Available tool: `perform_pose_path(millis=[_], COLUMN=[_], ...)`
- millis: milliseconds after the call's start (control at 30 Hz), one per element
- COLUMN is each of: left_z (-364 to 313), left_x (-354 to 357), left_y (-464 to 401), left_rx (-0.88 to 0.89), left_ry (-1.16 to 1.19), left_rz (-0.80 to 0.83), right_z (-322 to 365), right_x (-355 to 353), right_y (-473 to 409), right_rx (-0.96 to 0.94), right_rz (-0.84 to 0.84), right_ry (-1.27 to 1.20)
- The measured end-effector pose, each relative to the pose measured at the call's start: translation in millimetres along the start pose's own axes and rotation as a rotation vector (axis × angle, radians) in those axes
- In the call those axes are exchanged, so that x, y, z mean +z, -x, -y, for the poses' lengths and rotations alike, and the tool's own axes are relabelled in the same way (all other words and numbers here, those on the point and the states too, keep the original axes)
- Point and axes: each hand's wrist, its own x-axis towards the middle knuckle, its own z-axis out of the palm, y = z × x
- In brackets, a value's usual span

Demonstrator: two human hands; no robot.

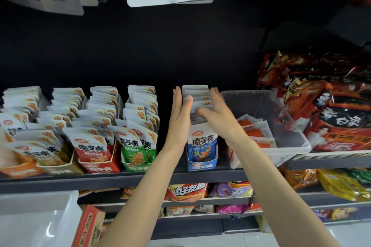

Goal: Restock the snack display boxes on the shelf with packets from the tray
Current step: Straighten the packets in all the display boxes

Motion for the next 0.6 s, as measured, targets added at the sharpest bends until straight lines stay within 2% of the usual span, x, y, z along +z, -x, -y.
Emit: perform_pose_path(millis=[100,233,267,300,367,467,600], left_z=[-2,1,4,6,10,16,22], left_x=[-6,-13,-12,-11,-6,0,2], left_y=[15,32,34,36,35,25,10], left_rx=[0.104,0.294,0.298,0.275,0.183,0.051,0.052], left_ry=[-0.121,-0.728,-0.810,-0.819,-0.648,-0.304,-0.330], left_rz=[-0.027,0.108,0.117,0.105,0.079,0.073,0.048], right_z=[2,-11,-16,-20,-21,-18,-21], right_x=[-22,-35,-34,-32,-29,-26,-22], right_y=[4,15,12,7,-9,-34,-51], right_rx=[-0.218,-0.500,-0.546,-0.568,-0.527,-0.384,-0.335], right_rz=[-0.025,0.151,0.169,0.172,0.177,0.280,0.281], right_ry=[0.234,0.692,0.825,0.939,1.045,0.985,0.906])
